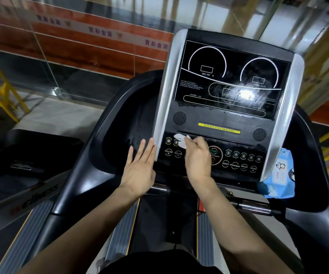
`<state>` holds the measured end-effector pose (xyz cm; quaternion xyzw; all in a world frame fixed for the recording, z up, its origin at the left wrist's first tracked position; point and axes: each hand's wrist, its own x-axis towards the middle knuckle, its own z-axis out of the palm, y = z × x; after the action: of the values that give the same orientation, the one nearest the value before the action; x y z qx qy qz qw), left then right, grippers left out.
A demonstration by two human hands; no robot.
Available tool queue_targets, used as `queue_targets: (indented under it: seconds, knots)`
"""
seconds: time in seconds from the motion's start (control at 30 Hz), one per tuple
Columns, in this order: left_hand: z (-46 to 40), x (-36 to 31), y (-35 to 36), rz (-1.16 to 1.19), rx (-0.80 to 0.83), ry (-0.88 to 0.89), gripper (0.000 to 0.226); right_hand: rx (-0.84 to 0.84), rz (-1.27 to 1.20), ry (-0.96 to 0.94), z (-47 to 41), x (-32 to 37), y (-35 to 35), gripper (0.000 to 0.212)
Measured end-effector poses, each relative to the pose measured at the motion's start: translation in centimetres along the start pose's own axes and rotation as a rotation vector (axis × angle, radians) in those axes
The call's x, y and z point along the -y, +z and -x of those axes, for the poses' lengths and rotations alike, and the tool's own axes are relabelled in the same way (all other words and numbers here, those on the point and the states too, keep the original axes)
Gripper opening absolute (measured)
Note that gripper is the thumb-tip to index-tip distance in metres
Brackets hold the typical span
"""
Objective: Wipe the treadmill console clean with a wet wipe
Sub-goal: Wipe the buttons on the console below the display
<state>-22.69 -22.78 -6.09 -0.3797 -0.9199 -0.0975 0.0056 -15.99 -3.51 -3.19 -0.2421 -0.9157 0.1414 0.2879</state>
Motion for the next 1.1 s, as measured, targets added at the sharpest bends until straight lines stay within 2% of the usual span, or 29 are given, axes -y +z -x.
queue_targets:
  seconds: [0.17,0.3,0.4,0.57,0.7,0.93,1.1]
  knots:
    - [0.0,0.0,-0.1,0.02,-0.007,0.009,0.082,-0.043,-0.01,0.01,0.1,-0.3,-0.1,0.031]
    - [0.0,0.2,-0.2,0.017,-0.008,0.017,0.083,0.033,0.029,-0.083,-1.0,3.4,1.4,0.02]
    - [0.1,0.3,-0.2,0.025,-0.011,0.017,0.083,0.092,0.054,-0.118,-1.4,4.8,2.3,0.023]
    - [0.0,0.3,-0.1,0.048,-0.017,0.022,0.085,0.051,0.029,-0.095,-1.3,4.4,2.3,0.019]
    - [-0.1,0.3,-0.1,0.034,-0.001,0.028,0.085,0.079,0.086,-0.135,-1.6,3.8,1.5,0.025]
    - [-0.1,0.4,-0.1,0.032,0.008,0.024,0.082,0.084,-0.016,-0.139,-1.5,4.5,0.9,0.023]
    - [-0.1,0.5,0.0,0.042,-0.003,0.024,0.081,0.134,0.009,-0.185,-1.6,5.3,1.6,0.031]
